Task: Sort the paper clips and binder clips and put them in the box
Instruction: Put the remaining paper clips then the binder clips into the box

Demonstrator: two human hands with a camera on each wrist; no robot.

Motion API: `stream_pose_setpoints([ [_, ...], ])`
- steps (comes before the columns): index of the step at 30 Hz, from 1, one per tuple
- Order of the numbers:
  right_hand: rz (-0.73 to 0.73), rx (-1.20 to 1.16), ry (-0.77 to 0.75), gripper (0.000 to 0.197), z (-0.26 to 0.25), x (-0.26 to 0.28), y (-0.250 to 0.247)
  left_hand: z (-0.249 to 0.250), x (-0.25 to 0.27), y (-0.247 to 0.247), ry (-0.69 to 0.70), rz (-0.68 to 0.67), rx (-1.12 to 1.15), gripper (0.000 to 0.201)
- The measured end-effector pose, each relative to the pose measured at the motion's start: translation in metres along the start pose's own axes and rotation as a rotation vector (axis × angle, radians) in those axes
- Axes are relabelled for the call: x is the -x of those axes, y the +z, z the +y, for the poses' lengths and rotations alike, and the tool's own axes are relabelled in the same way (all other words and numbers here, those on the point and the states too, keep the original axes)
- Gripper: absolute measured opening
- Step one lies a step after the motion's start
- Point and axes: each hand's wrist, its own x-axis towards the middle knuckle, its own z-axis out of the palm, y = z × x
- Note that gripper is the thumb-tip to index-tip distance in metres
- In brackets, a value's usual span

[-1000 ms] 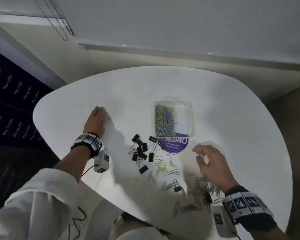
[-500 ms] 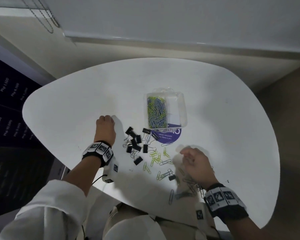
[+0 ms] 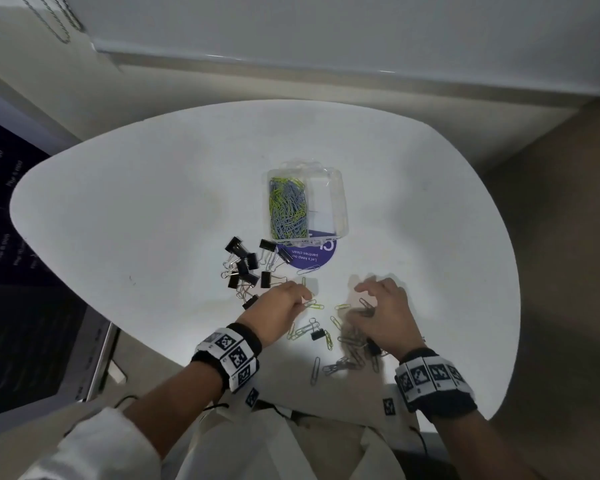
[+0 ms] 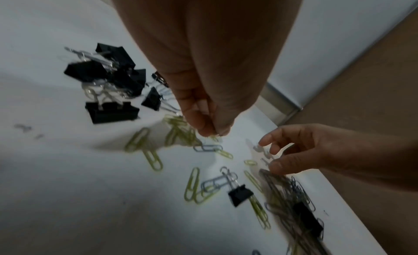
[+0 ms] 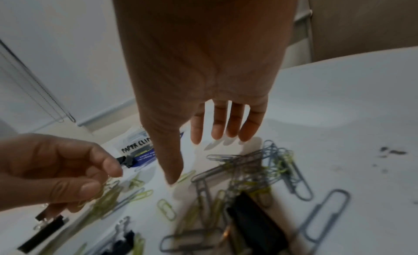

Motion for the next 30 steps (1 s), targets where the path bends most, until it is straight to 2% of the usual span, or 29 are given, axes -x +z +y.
stream_pose_setpoints([
  [2,-0.086,0.019,0.025,0.051,0.007,0.005,-0.003,0.002,-0.001,0.009,0.016,-0.031,-0.065,0.016],
  [3,-0.111,0.008,0.012,0.051,0.009,0.007,-0.001,0.004,-0.001,0.013,0.023,-0.051,-0.105,0.017],
  [5,-0.116,-0.042,-0.044,0.043,0.01,0.009,0.005,0.005,-0.001,0.016,0.019,-0.075,-0.156,0.019],
  [9,-0.107,-0.136,-0.147,0.035,0.007,0.006,0.018,0.0,0.003,0.011,0.022,0.0,-0.145,0.017],
  [12,-0.047,-0.186,-0.164,0.03,0.007,0.004,0.02,-0.009,0.013,0.001,0.005,0.086,-0.208,0.014],
  [14,0.046,-0.095,-0.131,0.03,0.012,0.002,0.019,-0.017,0.026,-0.006,-0.052,0.126,-0.269,0.015],
  [16,0.067,-0.022,-0.096,0.035,0.016,0.001,0.017,-0.025,0.038,-0.008,-0.12,0.086,-0.277,0.03],
  [19,-0.029,-0.072,-0.116,0.033,0.011,0.001,0.021,-0.032,0.049,0.001,-0.123,-0.012,-0.276,0.046],
  [22,-0.156,-0.07,-0.171,0.03,-0.007,0.001,0.027,-0.03,0.045,0.015,-0.047,-0.019,-0.282,0.047],
  [24,-0.172,-0.093,-0.199,0.029,-0.019,-0.002,0.031,-0.026,0.039,0.022,-0.016,-0.022,-0.26,0.048],
  [26,-0.103,-0.104,-0.246,0.031,-0.029,-0.009,0.034,-0.02,0.032,0.025,0.004,0.004,-0.261,0.043],
  [28,-0.026,-0.048,-0.32,0.039,-0.038,-0.019,0.037,-0.014,0.025,0.023,0.006,0.089,-0.262,0.039],
  [30,-0.042,0.036,-0.38,0.051,-0.044,-0.028,0.04,-0.011,0.021,0.019,-0.003,0.168,-0.256,0.047],
])
